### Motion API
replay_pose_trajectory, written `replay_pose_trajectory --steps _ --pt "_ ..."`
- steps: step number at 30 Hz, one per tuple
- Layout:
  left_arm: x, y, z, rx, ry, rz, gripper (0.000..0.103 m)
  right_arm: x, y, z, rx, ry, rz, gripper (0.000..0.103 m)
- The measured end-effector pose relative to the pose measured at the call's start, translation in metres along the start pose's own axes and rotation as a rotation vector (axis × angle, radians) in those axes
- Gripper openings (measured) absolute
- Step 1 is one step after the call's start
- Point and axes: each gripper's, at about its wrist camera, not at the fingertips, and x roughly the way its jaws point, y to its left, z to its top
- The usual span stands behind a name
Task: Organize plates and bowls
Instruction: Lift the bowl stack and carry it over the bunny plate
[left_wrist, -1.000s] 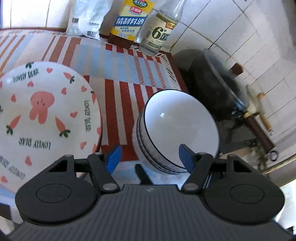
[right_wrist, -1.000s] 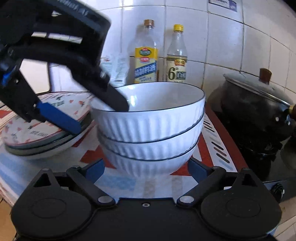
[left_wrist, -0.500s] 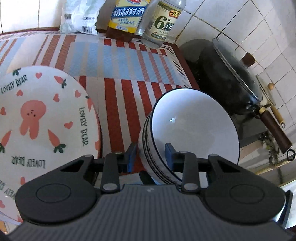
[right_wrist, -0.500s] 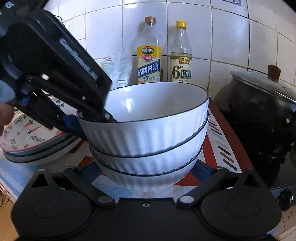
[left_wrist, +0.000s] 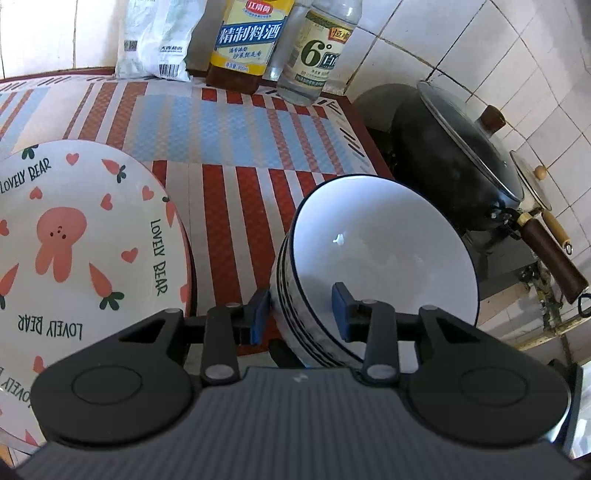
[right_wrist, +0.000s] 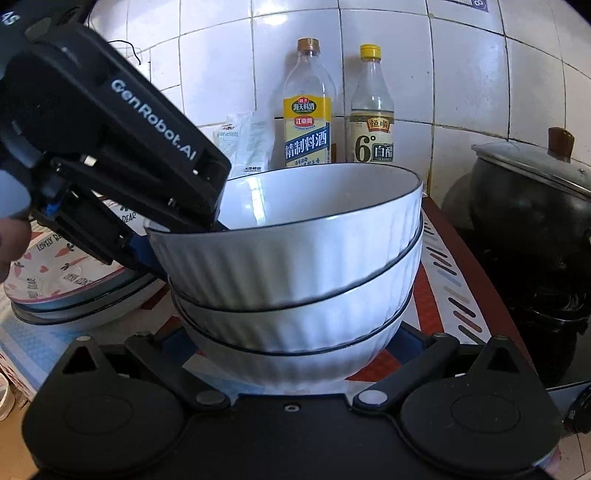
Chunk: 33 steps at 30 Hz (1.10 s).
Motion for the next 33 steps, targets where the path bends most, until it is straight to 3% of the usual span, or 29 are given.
replay_pose_trajectory --steps 8,15,25,33 --pt "-0.005 -0.01 -0.004 0.069 -0.008 0.049 0.035 0.001 0.001 0.004 -0.03 0.019 0.001 0.103" --pt "-0.015 -0.009 -0.007 0.077 -0.018 0.045 0.035 -0.005 0.008 0.006 -0.052 0.002 -0.011 0.103" --pt "-0.069 -0.005 0.003 0.047 -0.068 0.021 0.034 -0.03 0.032 0.038 -0.104 -0.05 -0.019 0.103" --pt "-0.123 0.029 0.015 0.005 -0.093 0.083 0.034 -0.03 0.077 0.071 -0.142 -0.052 0.058 0.103"
